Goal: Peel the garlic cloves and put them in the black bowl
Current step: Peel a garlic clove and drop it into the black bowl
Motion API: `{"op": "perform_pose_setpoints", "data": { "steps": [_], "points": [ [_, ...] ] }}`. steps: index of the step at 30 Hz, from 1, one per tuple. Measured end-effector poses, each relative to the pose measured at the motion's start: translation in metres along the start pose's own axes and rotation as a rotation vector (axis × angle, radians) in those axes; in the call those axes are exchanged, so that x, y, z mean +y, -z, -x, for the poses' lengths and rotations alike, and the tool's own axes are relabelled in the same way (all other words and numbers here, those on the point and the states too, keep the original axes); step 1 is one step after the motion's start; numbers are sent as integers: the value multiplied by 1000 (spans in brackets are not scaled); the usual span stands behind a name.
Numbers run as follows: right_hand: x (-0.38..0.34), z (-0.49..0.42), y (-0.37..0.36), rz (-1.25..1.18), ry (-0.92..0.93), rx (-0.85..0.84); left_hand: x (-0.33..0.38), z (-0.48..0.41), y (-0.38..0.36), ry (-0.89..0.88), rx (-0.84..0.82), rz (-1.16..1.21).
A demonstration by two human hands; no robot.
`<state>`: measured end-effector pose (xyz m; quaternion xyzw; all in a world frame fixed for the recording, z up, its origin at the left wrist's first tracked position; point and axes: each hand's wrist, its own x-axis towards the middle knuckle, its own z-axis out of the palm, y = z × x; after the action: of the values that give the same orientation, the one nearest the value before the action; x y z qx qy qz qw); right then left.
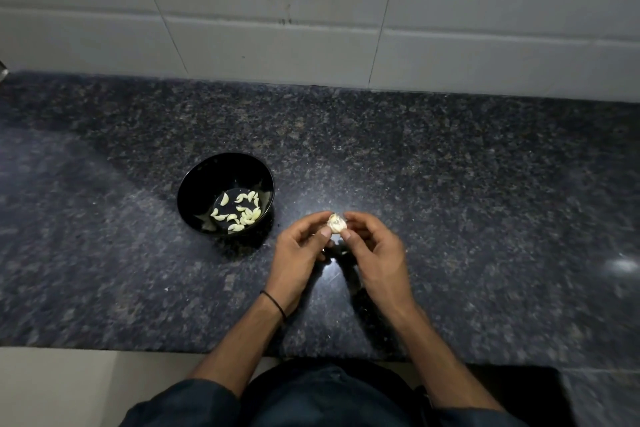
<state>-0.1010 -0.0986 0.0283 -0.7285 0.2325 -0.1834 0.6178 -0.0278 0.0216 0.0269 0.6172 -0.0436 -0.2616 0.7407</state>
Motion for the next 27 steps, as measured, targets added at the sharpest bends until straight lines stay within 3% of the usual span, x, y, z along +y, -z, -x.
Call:
{"op": "perform_pose_setpoints", "data": {
  "steps": [15,27],
  "points": [
    [-10,-4,6,128,-10,36,2,-7,-7,-83,2,-149],
    [-16,-14,5,225,-54,159,10,-17,-21,-30,30,-155]
  ]
}}
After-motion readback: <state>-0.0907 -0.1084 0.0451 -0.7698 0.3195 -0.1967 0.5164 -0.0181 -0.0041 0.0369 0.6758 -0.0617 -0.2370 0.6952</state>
